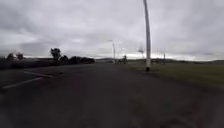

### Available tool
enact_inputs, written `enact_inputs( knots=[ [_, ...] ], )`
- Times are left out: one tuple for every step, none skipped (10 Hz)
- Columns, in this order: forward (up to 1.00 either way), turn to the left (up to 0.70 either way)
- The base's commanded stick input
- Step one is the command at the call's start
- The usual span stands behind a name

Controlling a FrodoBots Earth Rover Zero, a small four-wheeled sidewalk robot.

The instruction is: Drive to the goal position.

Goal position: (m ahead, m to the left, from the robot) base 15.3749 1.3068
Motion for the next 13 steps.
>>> enact_inputs(
  knots=[
    [1.00,0.00],
    [1.00,0.00],
    [1.00,0.00],
    [1.00,0.00],
    [1.00,0.00],
    [1.00,0.00],
    [1.00,0.00],
    [1.00,0.00],
    [1.00,0.00],
    [1.00,0.00],
    [1.00,0.00],
    [1.00,0.00],
    [1.00,0.00]
  ],
)
